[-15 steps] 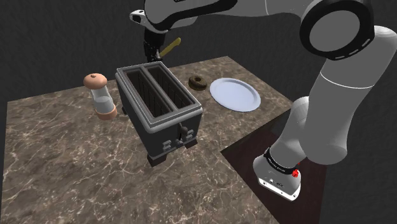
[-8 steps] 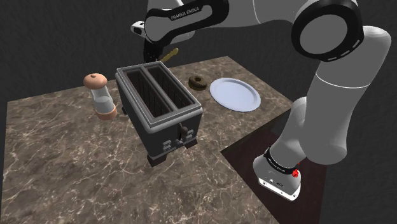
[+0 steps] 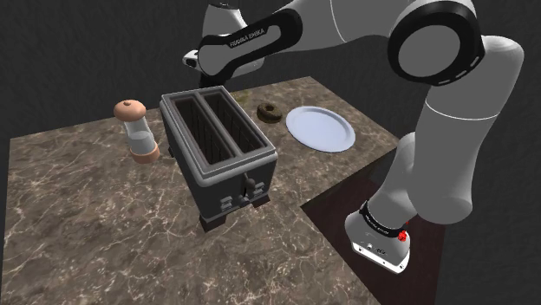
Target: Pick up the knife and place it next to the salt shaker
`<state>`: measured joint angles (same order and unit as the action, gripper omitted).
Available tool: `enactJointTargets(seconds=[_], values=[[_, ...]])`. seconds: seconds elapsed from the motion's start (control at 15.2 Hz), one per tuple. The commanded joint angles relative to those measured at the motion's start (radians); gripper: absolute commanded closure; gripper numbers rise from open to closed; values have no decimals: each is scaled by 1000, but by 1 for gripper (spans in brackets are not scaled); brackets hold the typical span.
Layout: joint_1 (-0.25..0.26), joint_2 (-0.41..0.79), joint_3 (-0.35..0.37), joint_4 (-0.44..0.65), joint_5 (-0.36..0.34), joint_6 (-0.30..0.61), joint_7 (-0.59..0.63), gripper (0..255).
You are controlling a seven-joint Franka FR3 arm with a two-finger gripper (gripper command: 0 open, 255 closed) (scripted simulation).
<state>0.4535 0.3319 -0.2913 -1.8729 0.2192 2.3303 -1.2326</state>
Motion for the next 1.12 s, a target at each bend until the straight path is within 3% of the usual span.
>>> enactJointTargets(seconds=[0.0,0.46,0.53,0.86,1.06], values=[[1,20,7,-5,6,0,-5,255],[2,21,6,-5,6,0,-5,255],[1,20,6,-5,6,-1,-5,0],[2,21,6,-5,6,0,-5,0],[9,-42,-7,12,-24,-76,14,0]])
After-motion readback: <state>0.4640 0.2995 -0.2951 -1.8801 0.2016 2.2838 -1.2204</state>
